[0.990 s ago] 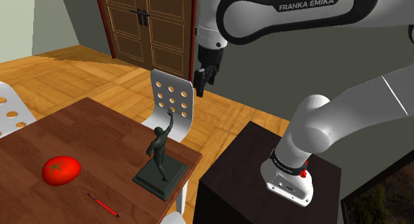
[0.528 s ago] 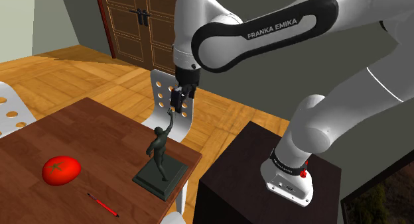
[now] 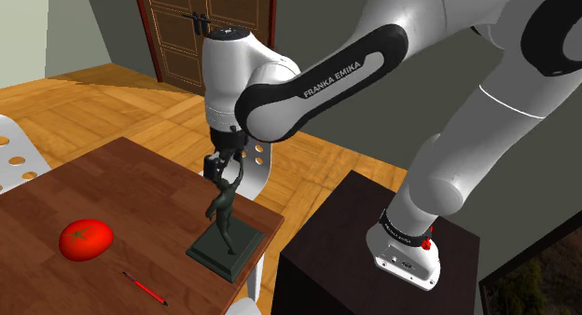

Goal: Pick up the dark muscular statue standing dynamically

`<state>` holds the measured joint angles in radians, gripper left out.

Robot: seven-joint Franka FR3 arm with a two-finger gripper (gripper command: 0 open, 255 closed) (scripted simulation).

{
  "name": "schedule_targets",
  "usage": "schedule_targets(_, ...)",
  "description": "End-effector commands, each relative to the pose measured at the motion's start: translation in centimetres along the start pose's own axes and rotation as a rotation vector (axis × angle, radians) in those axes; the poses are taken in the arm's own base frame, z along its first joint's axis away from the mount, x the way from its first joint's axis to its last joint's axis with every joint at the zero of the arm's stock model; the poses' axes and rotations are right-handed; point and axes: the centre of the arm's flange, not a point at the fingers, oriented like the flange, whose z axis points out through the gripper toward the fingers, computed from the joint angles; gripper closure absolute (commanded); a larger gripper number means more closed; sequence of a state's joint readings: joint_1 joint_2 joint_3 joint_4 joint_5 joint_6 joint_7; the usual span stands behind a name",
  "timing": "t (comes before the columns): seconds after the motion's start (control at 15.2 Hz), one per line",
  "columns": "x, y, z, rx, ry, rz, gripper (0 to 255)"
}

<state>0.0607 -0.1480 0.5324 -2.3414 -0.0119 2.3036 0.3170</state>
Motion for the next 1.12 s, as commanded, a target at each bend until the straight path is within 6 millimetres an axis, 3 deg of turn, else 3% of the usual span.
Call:
schedule_targets(0.0, 0.7, -1.1, 1.0, 0.001, 0.008, -0.006, 0)
schedule_targets(0.46, 0.3, -1.3, 5.0, 0.001, 0.008, -0.006, 0)
schedule_targets(0.59, 0.3, -1.3, 5.0, 0.001, 0.008, -0.006, 0)
schedule_targets(0.66, 0.3, -1.3, 5.0, 0.001, 0.008, -0.006, 255)
schedule_targets(1.06, 0.3, -1.3, 4.9, 0.001, 0.008, -0.006, 255)
